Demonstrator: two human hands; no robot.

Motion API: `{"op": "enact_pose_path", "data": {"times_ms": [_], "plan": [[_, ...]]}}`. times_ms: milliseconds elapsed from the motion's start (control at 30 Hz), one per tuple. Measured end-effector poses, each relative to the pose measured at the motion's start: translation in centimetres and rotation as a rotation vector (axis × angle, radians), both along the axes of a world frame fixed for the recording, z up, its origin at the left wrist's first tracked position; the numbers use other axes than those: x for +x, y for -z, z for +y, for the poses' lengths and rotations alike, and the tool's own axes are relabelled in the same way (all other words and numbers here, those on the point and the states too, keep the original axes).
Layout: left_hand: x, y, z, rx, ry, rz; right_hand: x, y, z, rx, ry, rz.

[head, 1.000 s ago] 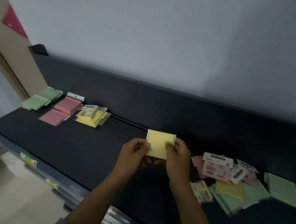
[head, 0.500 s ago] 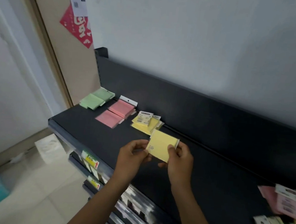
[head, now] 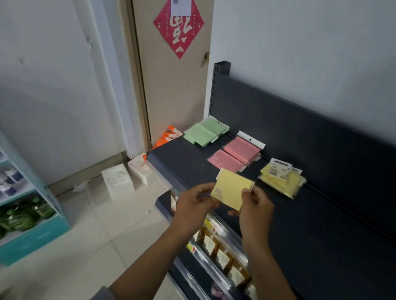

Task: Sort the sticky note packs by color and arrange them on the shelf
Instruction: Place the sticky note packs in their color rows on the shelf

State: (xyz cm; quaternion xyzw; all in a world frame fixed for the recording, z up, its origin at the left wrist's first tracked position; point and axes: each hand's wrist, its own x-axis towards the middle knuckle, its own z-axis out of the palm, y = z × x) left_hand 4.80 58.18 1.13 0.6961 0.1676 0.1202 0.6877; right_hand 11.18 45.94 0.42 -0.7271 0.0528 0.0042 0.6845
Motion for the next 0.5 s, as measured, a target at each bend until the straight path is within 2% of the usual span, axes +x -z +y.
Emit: {"op": "enact_pose_path", "data": {"times_ms": [233, 500], "plan": [[2.4, 1.9, 2.4, -0.027, -0.002, 0.007, 2.7, 1.2, 2.5, -0.108, 0.003, 0.000], [9.0, 2.1, 4.1, -0.018, 0.080, 0.019, 6.8, 2.1, 2.8, -0.090, 0.147, -0.041]]}}
